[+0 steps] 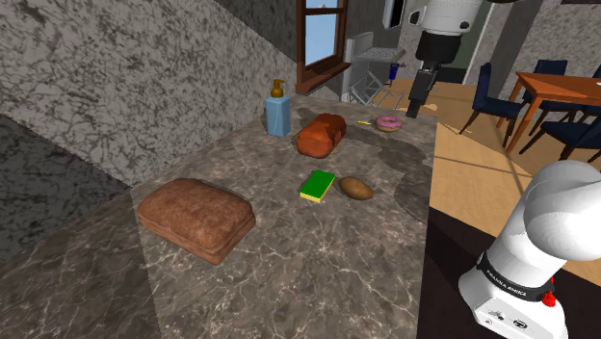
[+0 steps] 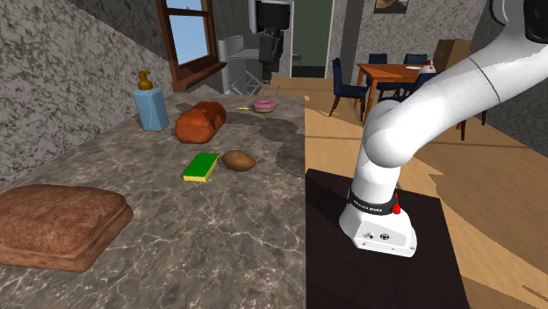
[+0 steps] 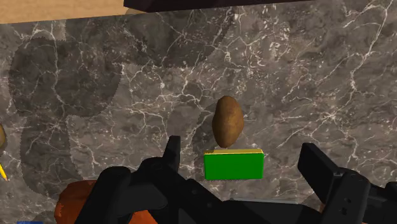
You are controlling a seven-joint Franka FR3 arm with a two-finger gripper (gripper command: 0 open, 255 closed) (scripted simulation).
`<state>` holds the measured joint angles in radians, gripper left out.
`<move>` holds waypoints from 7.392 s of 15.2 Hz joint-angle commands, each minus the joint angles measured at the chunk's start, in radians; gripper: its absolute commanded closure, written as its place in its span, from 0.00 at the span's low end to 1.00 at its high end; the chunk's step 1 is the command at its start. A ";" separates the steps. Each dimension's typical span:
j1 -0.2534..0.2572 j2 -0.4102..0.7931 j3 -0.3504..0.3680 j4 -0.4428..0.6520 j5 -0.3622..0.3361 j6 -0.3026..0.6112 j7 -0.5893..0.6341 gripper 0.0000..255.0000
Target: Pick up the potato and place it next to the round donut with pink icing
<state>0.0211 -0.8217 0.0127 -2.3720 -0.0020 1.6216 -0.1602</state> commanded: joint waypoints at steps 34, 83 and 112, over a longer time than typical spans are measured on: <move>-0.011 0.568 0.149 -0.274 -0.096 0.807 0.148 0.00; -0.101 0.411 -0.063 -0.041 -0.122 0.443 -0.163 1.00; -0.284 0.871 -0.400 0.326 -0.031 0.570 -0.724 1.00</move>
<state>-0.2616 0.0451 -0.3866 -2.0368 -0.0346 2.1785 -0.8817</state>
